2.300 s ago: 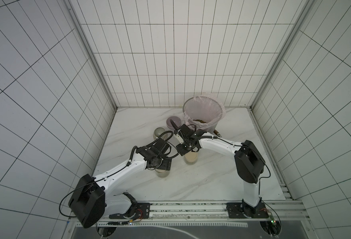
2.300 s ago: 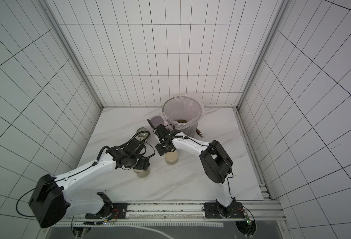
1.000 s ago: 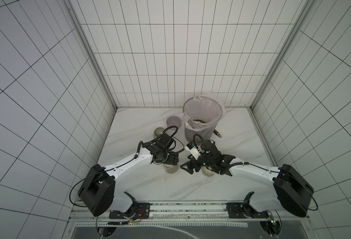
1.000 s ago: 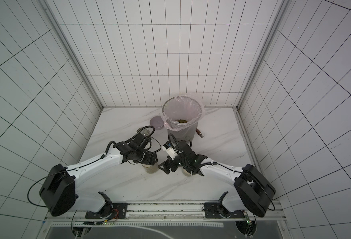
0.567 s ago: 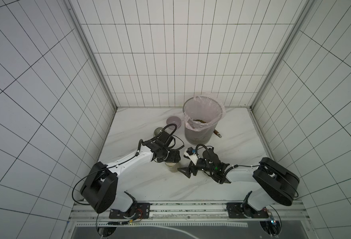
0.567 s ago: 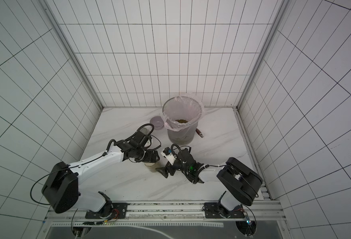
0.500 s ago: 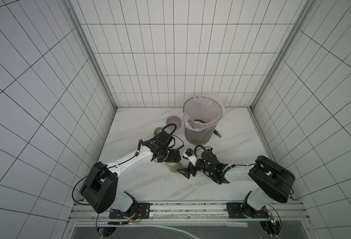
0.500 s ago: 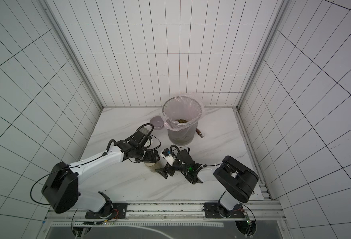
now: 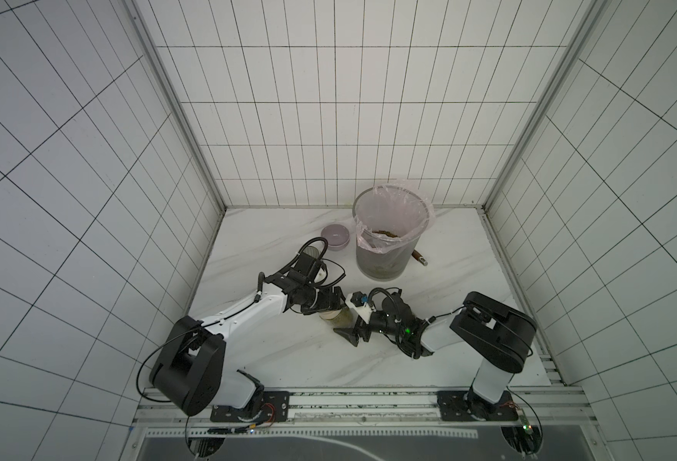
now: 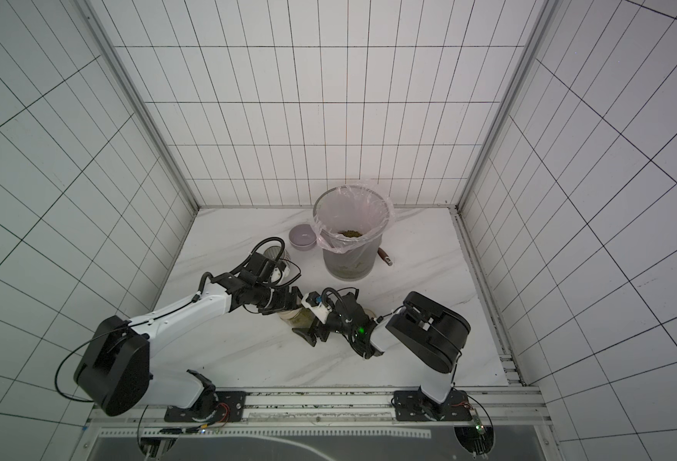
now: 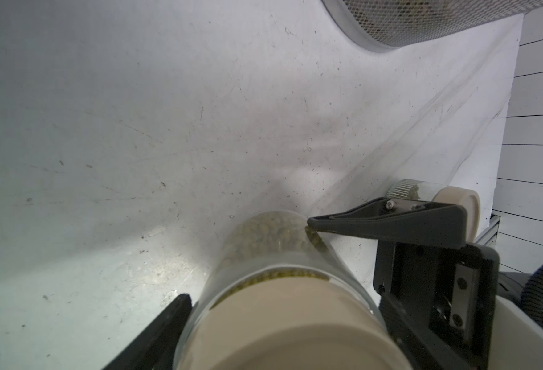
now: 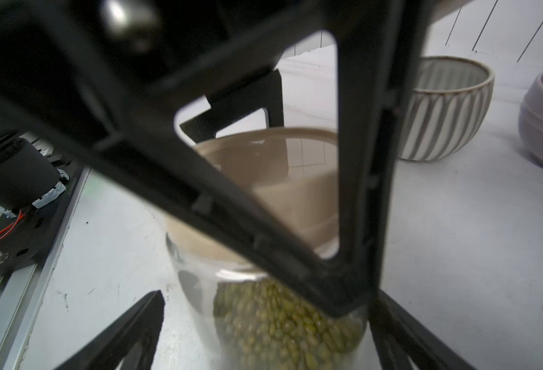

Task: Empty moldy mung beans from jars
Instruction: Unscrew the lid from the jar.

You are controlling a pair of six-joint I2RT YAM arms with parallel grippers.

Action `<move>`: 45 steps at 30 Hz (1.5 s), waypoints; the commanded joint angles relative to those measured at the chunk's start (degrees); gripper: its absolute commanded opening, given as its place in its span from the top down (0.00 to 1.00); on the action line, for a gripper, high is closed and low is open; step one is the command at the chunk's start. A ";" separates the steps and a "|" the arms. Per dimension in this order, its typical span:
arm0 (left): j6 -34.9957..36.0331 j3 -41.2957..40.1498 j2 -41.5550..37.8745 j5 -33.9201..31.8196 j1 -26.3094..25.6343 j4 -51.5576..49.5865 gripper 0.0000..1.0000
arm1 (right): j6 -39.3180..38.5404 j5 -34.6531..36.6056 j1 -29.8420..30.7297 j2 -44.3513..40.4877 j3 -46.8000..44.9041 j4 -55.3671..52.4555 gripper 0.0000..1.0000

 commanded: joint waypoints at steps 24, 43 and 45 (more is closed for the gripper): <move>-4.86 -3.28 -4.56 10.06 3.98 2.05 0.28 | 5.30 -8.79 -1.84 5.33 4.86 2.06 0.00; -7.45 -5.24 -5.00 15.75 6.32 6.21 0.28 | -0.19 -9.23 -1.49 0.68 8.67 -6.11 0.25; -8.02 -4.86 -4.58 16.09 6.40 6.96 0.29 | 0.56 -9.05 -1.46 0.22 8.98 -6.96 0.28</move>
